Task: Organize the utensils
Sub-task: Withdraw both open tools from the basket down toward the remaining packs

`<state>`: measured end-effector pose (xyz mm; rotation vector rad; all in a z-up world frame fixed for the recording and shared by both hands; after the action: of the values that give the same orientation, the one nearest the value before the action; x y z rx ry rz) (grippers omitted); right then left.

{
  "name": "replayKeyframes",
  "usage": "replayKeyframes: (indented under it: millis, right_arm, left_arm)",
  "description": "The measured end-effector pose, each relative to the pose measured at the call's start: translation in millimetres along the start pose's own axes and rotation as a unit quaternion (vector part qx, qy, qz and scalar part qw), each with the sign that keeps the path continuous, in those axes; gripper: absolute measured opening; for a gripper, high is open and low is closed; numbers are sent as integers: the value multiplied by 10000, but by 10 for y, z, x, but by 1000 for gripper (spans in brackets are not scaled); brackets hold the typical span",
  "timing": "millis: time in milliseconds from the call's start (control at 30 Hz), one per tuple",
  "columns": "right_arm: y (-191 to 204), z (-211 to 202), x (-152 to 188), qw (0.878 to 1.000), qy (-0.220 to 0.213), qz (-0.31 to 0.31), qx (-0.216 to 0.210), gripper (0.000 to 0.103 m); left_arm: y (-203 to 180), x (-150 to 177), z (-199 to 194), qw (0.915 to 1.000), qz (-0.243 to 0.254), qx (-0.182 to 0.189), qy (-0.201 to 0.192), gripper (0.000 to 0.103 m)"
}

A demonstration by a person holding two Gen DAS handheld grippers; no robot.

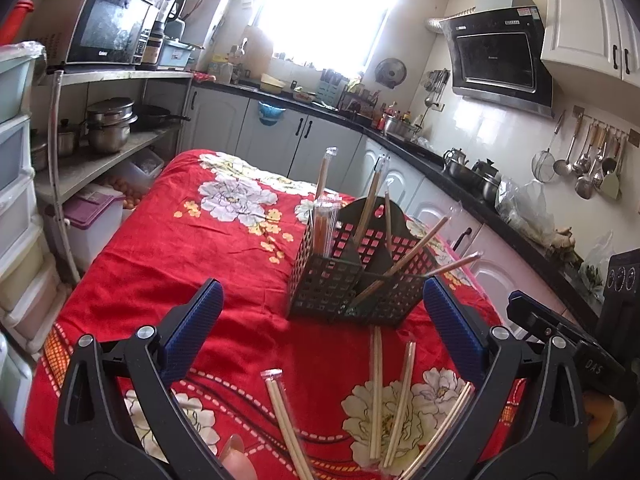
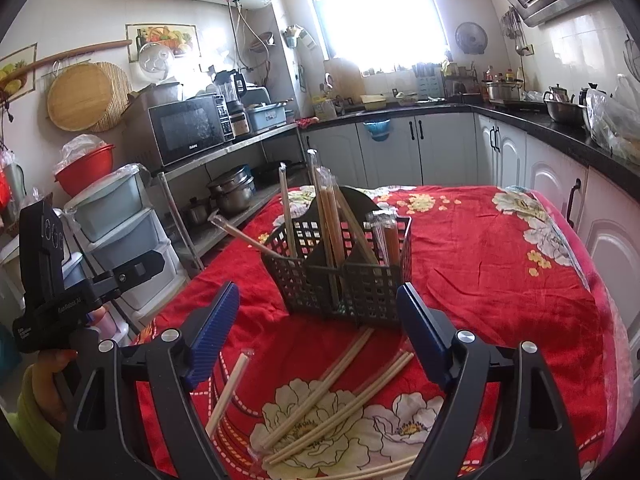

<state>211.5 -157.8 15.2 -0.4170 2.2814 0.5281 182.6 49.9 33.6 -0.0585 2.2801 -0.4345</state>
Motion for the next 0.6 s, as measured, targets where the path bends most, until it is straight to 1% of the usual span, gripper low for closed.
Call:
replayKeyframes:
  millis: [300, 600]
  right_arm:
    - [-31, 48, 143, 9998, 171, 40, 1, 78]
    - [-82, 138, 305, 9991, 418, 89, 12, 78]
  left_arm:
    - [13, 107, 53, 9999, -15, -38, 139, 92]
    - [40, 261, 160, 9992, -6, -144, 366, 92]
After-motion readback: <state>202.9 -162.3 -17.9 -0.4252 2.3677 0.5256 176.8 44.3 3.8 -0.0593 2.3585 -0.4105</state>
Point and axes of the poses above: each gripper's, at about its wrist camera, not at the fingertips, and z roughly the way its jaws point, y to its left, x to its underside, the point moved 5 cm from there along z, roughly the way its jaws point, and after that the axes turned 15 degrees about y, right-handed, at the moved point
